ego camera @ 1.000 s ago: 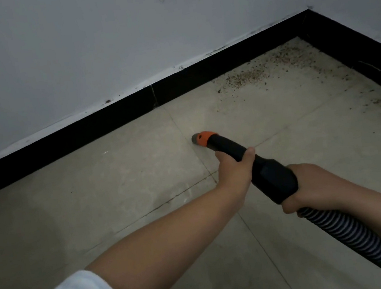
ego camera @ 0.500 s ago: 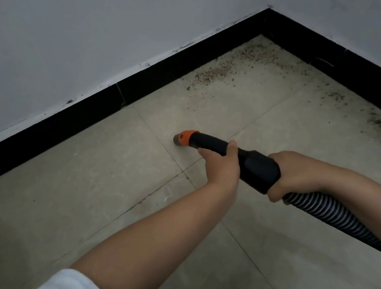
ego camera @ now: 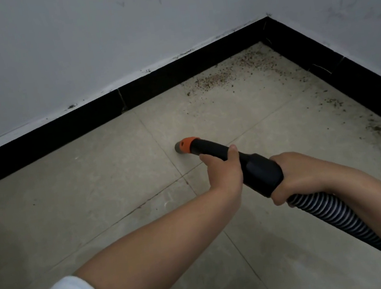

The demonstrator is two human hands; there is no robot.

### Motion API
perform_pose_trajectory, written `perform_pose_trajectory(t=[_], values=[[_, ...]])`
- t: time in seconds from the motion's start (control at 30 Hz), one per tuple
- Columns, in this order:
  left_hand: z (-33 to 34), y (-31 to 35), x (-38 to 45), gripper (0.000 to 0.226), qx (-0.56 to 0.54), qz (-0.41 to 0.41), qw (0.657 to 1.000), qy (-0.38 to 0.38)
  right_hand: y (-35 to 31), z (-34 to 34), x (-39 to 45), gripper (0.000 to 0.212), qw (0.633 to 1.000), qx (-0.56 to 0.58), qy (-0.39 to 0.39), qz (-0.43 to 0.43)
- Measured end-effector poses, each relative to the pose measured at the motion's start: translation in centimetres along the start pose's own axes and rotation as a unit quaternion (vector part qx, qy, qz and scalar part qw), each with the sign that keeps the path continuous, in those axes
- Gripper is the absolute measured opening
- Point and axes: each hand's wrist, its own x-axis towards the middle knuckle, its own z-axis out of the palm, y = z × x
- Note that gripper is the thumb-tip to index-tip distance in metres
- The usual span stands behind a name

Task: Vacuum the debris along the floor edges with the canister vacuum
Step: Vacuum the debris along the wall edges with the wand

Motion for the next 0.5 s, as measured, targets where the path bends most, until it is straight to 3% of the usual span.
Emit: perform_pose_trajectory(t=[0.5], values=[[-4.7, -0.9, 0.2, 0.065, -0.023, 0.061, 0.995, 0.081, -4.0, 2.2, 2.2, 0.026, 0.997, -0.045, -0.049, -0.045]])
